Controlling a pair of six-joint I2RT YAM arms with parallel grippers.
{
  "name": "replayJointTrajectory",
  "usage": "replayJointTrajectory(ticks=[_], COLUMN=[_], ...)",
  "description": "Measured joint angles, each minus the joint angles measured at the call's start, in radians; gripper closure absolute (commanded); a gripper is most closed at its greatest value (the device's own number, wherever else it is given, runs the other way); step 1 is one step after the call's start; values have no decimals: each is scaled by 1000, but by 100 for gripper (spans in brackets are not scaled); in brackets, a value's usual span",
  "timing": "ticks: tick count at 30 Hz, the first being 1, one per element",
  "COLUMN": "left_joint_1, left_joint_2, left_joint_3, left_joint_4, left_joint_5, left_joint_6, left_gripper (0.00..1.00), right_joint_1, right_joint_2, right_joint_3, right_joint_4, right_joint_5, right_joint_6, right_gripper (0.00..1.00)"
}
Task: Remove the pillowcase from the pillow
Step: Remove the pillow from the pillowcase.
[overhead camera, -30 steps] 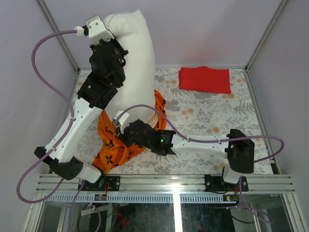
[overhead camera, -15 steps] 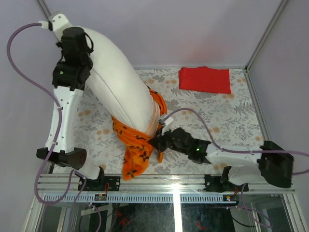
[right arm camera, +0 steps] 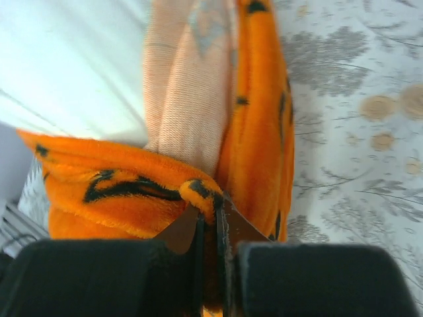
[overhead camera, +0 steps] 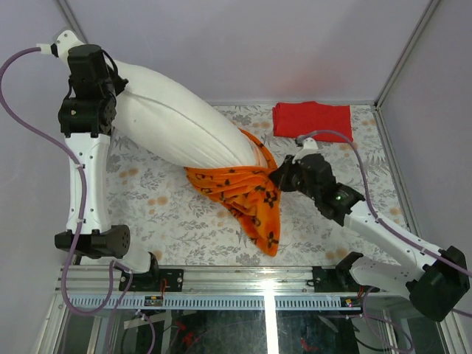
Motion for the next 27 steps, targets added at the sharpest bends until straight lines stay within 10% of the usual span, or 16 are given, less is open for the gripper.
replayJointTrajectory(ticks=[5, 8, 12, 27], left_joint_1=[5, 5, -8, -299], left_joint_2=[-2, -6, -18, 20], left_joint_3=[0, 0, 0, 21], left_joint_4=[-23, -29, -14, 94], left_joint_5=[70, 101, 36, -299], left_joint_6=[-18, -23, 3, 144], left_gripper=[100, 100, 100, 100], right_joint_1=[-270, -333, -359, 415], right_joint_2=[-5, -4, -9, -43], right_joint_3=[-34, -42, -13, 252], right_joint_4=[4, 0, -105, -100], right_joint_5=[-159, -237, -249, 74], right_joint_6=[56, 80, 79, -122], right_gripper=[89, 38, 4, 16])
